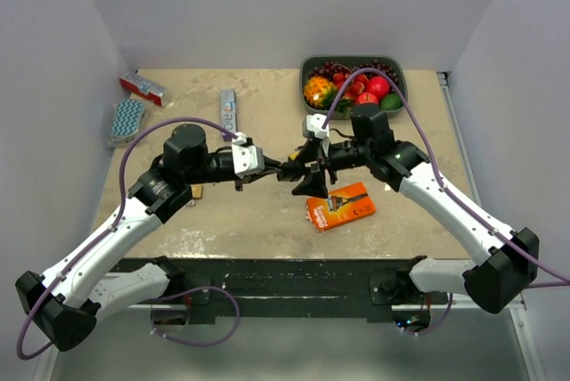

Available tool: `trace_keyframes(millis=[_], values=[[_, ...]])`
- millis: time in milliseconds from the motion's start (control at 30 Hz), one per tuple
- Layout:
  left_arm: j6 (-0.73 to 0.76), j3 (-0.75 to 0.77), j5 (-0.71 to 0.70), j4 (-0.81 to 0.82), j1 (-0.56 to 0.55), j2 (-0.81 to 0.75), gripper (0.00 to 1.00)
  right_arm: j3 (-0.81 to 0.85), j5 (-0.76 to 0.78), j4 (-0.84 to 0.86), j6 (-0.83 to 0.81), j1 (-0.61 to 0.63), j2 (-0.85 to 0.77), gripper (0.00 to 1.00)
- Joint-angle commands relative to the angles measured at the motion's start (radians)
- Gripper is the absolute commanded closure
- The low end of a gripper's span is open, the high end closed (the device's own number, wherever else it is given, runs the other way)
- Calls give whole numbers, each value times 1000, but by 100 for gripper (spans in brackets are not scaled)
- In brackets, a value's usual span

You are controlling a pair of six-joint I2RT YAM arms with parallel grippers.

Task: Lock with the key
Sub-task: Lock the lock.

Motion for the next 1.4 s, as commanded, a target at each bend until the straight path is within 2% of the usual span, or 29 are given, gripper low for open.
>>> trace_keyframes(millis=[0,67,167,333,433,467,533,567,700,767,800,867,900,933,1000,1033,1133,1200,1300,1367], values=[[-43,64,57,124,3,-25,100,25,-42,67,20,3,8,21],[-66,73,64,129,3,-21,100,20,-43,90,27,3,14,24],[-96,87,50,146,5,-15,100,15,-49,98,33,1,8,39],[-142,89,36,172,9,-18,100,12,-53,105,53,3,-6,50],[-160,83,38,187,14,-16,100,12,-53,102,50,3,-7,46],[-168,82,39,196,12,-15,100,12,-54,101,53,4,-7,37],[-185,86,39,197,14,-12,100,14,-56,102,55,4,-3,40],[-188,86,36,195,15,-10,100,15,-56,99,55,4,-3,47],[-201,76,31,233,23,-13,100,20,-66,99,64,3,-4,65],[-223,76,24,249,27,-12,100,22,-74,102,69,4,-4,91],[-229,79,22,246,28,-10,100,25,-73,101,78,3,-3,100],[-229,93,2,214,28,5,100,32,-63,105,92,3,-3,100],[-214,104,-22,157,29,11,97,38,-56,95,102,4,0,100],[-186,130,-25,66,31,31,78,45,-51,83,107,4,2,100],[-104,158,-48,-30,37,51,62,72,-40,26,102,1,20,100],[-74,183,-48,-120,56,70,49,83,-27,7,102,4,26,100],[73,216,-19,-281,92,90,32,107,12,-48,102,1,46,100],[146,224,2,-334,100,94,26,117,46,-80,99,3,55,100],[196,237,68,-420,101,126,19,138,70,-129,90,4,81,100],[214,244,120,-468,101,153,8,170,72,-180,58,3,103,100]])
